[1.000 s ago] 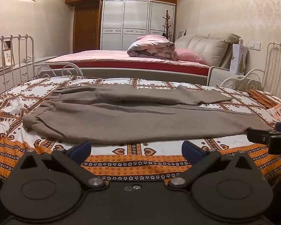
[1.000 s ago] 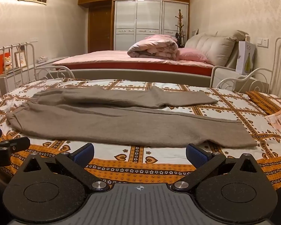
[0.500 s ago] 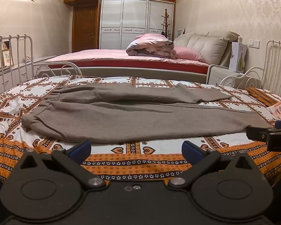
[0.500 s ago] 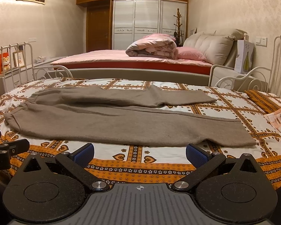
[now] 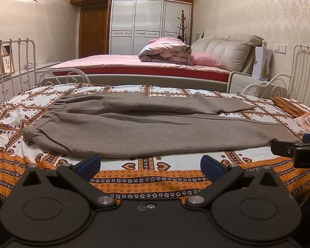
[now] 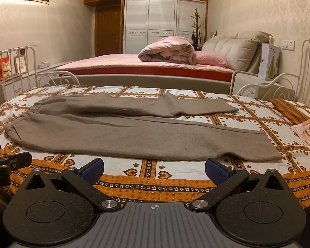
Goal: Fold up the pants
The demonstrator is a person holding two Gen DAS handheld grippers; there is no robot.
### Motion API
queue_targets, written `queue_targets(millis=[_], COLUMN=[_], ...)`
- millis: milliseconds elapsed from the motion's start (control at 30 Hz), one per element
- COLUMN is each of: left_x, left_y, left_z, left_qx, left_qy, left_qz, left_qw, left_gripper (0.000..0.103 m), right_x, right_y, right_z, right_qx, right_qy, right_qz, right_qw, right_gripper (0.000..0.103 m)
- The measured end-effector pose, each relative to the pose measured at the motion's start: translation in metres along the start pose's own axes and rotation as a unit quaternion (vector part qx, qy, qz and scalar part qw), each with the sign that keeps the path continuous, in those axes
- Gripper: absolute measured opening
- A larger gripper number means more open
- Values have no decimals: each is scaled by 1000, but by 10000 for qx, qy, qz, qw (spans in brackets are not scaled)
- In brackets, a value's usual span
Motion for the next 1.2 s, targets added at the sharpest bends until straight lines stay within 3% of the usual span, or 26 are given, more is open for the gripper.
queue_targets(millis=[1200], left_x=[2], left_y=[2], left_z=[-1], left_qx=[-66], left_qy=[44], left_qz=[-12], left_qw=[10000], left_gripper=[97], right_x=[-1], right_y=[1], right_z=[0], right_qx=[-1], right_qy=[-20], right_qz=[-9], right_qw=[10000], right_gripper=[103])
Point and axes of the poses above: each gripper's, at about its wrist camera, not at the fingertips, and y roughly the way its jaws point, x to its right, z to its top, the point moved 8 cm from there along y, roughly the way its jaws point, and after that the axes turned 2 degrees about -y, right-handed, at the moved point
